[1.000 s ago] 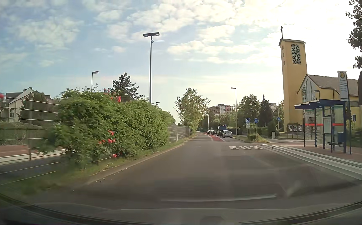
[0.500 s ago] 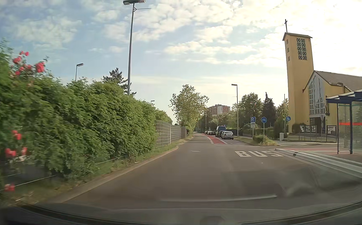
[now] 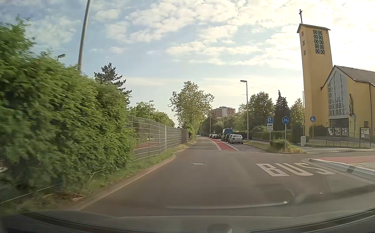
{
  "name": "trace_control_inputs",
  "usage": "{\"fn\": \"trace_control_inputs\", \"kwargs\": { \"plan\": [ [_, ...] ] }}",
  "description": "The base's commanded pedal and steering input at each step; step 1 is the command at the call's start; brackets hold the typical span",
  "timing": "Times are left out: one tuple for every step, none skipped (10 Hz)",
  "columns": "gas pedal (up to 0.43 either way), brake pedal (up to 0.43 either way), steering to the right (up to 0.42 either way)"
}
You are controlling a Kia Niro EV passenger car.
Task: Follow the waypoints while adhering to traffic rules and regulations
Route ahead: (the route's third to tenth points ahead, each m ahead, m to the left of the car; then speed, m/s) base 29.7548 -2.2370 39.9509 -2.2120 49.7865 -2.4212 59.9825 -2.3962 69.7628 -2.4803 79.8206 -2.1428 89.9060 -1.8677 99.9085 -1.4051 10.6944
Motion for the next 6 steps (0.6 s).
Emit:
{"fn": "trace_control_inputs", "kwargs": {
  "plan": [
    [0.189, 0.03, 0.013],
    [0.189, 0.03, 0.014],
    [0.189, 0.03, 0.013],
    [0.189, 0.03, 0.013],
    [0.189, 0.03, 0.012],
    [0.189, 0.03, 0.012]
  ]
}}
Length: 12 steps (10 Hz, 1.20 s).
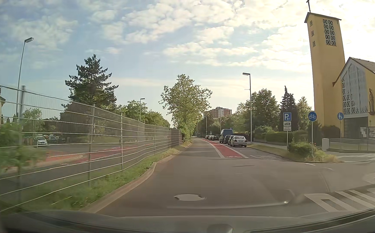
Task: Follow the waypoints while adhering to traffic rules and regulations
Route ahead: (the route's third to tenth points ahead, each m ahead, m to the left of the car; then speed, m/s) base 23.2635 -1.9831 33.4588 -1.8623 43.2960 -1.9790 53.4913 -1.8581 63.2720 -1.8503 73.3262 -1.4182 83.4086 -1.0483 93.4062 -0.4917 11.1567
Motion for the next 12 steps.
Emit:
{"fn": "trace_control_inputs", "kwargs": {
  "plan": [
    [0.189, 0.03, 0.011],
    [0.189, 0.03, 0.01],
    [0.189, 0.03, 0.009],
    [0.189, 0.03, 0.008],
    [0.189, 0.03, 0.007],
    [0.189, 0.03, 0.006],
    [0.189, 0.03, 0.005],
    [0.189, 0.03, 0.005],
    [0.189, 0.03, 0.004],
    [0.189, 0.03, 0.002],
    [0.189, 0.03, 0.001],
    [0.189, 0.024, 0.0]
  ]
}}
